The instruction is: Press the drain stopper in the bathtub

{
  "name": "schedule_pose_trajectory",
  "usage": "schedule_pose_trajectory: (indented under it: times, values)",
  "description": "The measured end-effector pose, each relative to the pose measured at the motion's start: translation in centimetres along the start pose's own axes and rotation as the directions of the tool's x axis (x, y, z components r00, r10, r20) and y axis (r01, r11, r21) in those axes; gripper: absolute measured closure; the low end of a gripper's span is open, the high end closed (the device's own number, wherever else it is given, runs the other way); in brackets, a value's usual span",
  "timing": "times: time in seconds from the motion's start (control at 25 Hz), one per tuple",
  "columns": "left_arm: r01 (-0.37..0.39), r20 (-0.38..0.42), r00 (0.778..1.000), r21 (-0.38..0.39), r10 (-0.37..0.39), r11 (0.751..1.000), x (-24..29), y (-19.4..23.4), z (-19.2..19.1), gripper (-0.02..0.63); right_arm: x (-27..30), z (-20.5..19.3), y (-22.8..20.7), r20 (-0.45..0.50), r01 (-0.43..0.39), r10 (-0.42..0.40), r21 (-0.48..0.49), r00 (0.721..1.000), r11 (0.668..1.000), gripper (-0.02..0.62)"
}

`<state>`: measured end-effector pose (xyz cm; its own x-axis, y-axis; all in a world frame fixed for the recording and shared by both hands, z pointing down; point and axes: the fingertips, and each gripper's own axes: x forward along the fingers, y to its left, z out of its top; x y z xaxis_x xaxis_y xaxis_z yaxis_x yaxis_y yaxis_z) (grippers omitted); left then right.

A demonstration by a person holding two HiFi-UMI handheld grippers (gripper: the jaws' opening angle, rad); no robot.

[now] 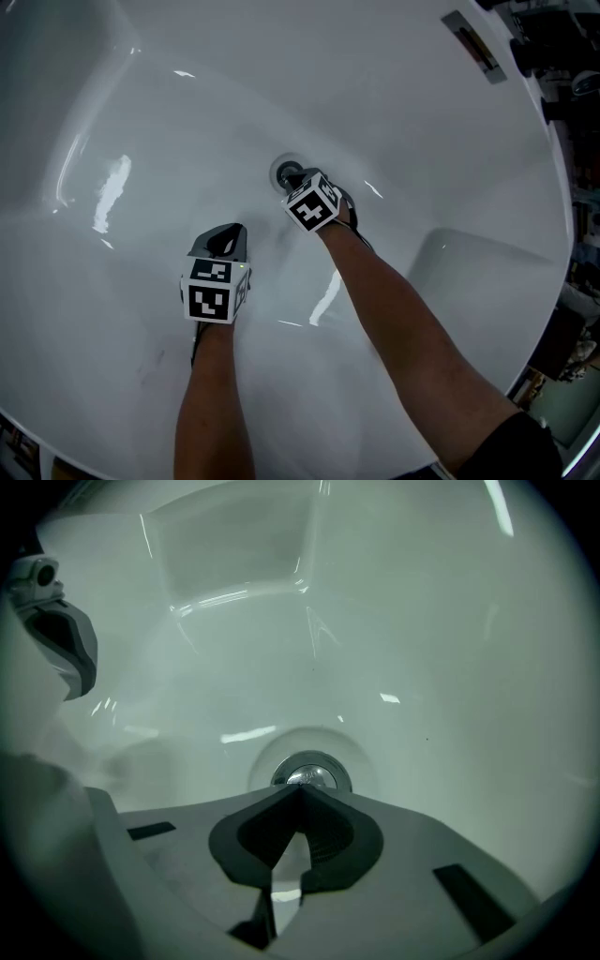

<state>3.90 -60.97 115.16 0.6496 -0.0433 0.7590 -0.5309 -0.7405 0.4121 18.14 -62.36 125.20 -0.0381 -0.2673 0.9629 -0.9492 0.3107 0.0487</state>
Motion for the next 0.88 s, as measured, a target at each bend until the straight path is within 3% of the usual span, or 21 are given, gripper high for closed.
schedule_pose_trajectory:
  times: [0.16, 0.36, 0.56, 0.88]
  values:
    - [0.000, -0.012, 1.000, -0.019, 0.000, 1.000, 0.1, 0.2, -0.9, 0.583, -0.1, 0.8, -0.8, 0.011, 0.046, -0.045, -0.046, 0.999, 0.998, 0.581]
    - [-0.019, -0.014, 1.000, -0.053, 0.018, 0.998, 0.5, 0.9, -1.1, 0.583, 0.4, 0.6, -1.2, 0.025, 0.027, -0.029, 0.081, 0.999, 0.996, 0.577]
    - [-0.005, -0.023, 1.000, -0.028, 0.005, 1.000, 1.2, 0.0, -1.2, 0.583, 0.7, 0.5, -1.1, 0.006, 0.081, -0.082, 0.054, 0.997, 0.995, 0.591]
    - [-0.005, 0.006, 1.000, -0.006, 0.005, 1.000, -0.6, -0.8, 1.7, 0.583, -3.7, -0.3, -1.5, 0.156, -0.005, -0.032, 0.227, 0.987, 0.974, 0.580]
